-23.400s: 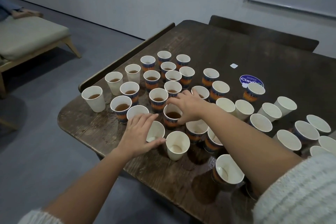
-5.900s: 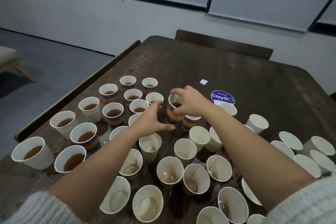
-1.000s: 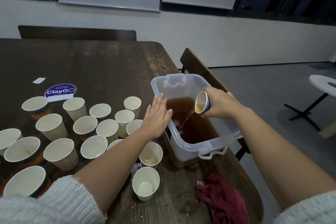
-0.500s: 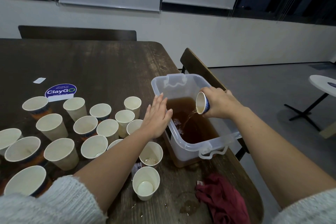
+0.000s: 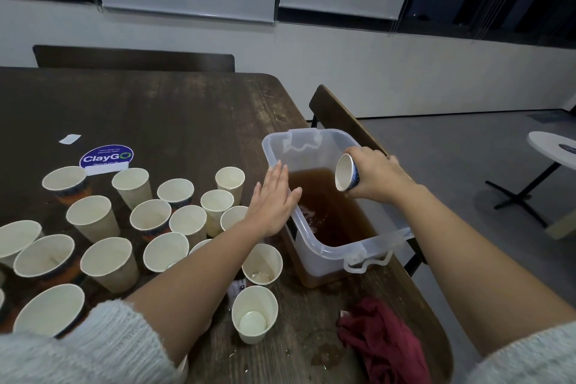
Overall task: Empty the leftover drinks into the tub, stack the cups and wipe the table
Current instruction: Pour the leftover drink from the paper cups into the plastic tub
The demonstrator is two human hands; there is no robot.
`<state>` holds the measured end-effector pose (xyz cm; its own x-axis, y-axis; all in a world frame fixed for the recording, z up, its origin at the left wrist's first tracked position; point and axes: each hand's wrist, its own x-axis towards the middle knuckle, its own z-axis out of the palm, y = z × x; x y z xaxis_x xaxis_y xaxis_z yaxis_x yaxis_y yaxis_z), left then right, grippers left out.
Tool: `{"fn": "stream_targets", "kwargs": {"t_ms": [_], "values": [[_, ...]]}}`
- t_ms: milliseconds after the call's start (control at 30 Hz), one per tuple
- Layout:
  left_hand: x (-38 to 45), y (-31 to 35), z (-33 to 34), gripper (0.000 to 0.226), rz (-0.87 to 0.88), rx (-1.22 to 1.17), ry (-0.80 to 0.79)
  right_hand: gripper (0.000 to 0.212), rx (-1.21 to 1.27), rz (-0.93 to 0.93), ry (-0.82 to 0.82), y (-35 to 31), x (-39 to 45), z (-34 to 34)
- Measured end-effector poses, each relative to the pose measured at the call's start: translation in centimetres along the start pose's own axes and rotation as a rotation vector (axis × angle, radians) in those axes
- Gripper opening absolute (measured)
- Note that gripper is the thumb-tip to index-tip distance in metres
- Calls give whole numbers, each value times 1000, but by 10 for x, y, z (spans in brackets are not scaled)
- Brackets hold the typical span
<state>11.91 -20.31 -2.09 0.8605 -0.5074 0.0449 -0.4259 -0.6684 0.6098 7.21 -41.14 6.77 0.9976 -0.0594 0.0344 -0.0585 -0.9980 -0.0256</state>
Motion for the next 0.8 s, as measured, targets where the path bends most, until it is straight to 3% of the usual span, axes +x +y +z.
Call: {"fn": "stream_targets", "kwargs": {"t_ms": [133,267,433,533,800], "values": [[-3,4,-22,67,3,27,-54,70,496,68,17,-23,-1,-11],[-16,3,-58,74,11,-228,-1,73,809,69,53,-58,11,-19],[-47,-38,-106,87,-75,-408,101,82,940,-7,61,-145,36,-20],[-81,-79,-147,74,-110,-506,249,82,1011,-114,-3,-224,49,-16],[-193,-203,-257,73,-265,-484,532,87,1118,-372,-198,-435,60,-4]]}}
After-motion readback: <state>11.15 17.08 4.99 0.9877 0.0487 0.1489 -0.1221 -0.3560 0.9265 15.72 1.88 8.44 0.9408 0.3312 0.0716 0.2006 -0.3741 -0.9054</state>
